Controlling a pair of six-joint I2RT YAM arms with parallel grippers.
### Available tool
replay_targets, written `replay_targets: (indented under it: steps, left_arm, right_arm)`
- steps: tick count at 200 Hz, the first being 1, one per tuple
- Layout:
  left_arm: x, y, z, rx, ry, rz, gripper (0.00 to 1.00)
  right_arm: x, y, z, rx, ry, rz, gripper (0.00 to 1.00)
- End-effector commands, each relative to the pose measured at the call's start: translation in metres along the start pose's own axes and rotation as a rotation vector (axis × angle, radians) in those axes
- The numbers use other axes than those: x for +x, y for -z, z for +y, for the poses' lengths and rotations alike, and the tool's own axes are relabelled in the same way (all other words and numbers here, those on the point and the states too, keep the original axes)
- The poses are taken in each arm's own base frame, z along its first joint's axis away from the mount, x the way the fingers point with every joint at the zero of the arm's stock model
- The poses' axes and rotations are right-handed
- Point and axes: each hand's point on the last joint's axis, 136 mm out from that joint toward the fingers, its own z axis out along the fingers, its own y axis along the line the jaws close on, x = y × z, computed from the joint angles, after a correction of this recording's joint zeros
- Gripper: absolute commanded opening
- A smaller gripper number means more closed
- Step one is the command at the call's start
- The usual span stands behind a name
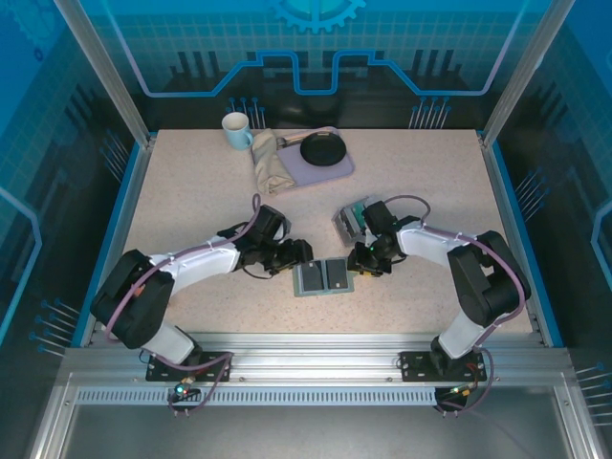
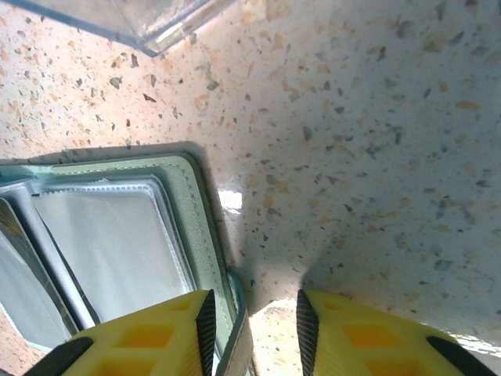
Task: Put the credit cards into the card holder
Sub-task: Insert the credit card into the card slot, then close the card holder at the bottom-center of the table.
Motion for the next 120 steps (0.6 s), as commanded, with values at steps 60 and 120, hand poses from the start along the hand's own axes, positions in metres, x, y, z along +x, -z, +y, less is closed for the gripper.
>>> replay_targets:
  steps: [60, 120]
  left_arm:
    - [0.013, -0.029, 0.02, -0.005, 0.096, 0.102, 0.69]
    - [0.01, -0.024, -0.002, 0.075, 0.043, 0.116, 0.49]
  right_arm:
    - [0.008, -0.013, 0.008, 0.026, 0.039, 0.055, 0.33]
    - [0.011, -0.016, 0.007, 0.019, 0.033, 0.059, 0.26]
